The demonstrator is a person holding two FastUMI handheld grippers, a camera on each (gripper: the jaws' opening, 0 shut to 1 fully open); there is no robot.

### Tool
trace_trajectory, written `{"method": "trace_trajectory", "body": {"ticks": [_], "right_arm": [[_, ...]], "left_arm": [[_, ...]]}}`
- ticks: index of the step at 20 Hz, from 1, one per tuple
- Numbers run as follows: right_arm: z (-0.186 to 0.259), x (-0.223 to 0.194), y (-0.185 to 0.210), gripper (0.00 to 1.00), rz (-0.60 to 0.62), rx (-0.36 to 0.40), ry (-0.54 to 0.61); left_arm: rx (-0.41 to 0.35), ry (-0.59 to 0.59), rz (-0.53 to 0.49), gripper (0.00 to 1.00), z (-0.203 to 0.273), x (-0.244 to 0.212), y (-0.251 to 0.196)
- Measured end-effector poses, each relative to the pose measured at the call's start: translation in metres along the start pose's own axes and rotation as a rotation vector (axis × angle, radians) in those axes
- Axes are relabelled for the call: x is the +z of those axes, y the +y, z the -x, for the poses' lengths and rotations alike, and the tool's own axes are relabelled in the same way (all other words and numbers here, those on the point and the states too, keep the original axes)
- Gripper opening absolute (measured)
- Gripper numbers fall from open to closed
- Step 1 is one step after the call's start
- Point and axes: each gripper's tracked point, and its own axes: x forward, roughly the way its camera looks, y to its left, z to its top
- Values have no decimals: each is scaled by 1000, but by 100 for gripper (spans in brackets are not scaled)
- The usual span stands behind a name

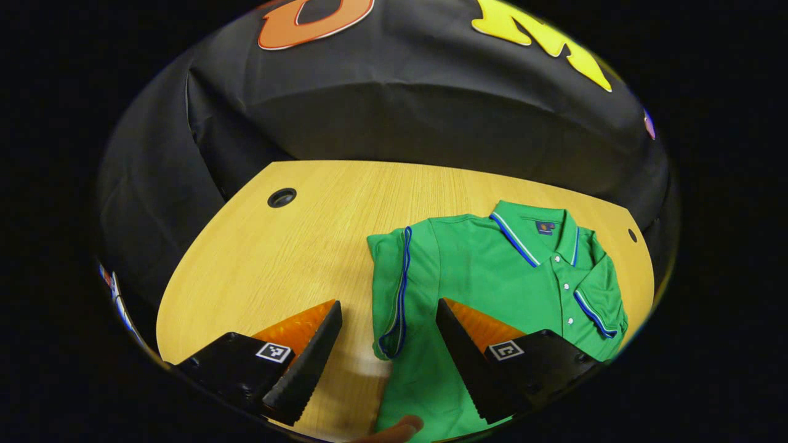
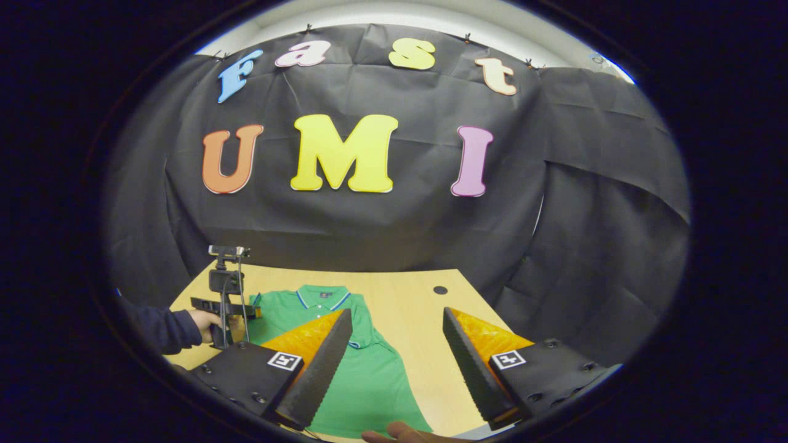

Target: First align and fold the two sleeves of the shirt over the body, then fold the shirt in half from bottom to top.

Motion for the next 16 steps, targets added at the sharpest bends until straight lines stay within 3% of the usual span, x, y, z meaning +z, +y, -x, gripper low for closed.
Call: {"method": "trace_trajectory", "body": {"ticks": [2, 3, 4, 6, 10, 11, 16], "right_arm": [[1, -4, 7, 93, 35, 15, 5], [0, -7, 9, 93, 42, 21, 13], [-2, -11, 11, 93, 41, 25, 24], [-5, -17, 12, 96, 36, 30, 46], [-9, -17, 9, 95, 46, 27, 49], [-10, -16, 9, 95, 48, 27, 48], [-14, -14, 11, 95, 58, 40, 53]], "left_arm": [[-2, 17, -41, 100, -8, 2, -2], [-6, 31, -64, 94, -11, 2, -2], [-15, 48, -75, 88, -15, 1, -3], [-20, 88, -80, 65, -20, -5, -4], [-44, 89, -93, 65, -24, 0, -9], [-50, 97, -100, 43, -24, 0, -9], [-56, 125, -140, 21, -28, 0, -6]]}}
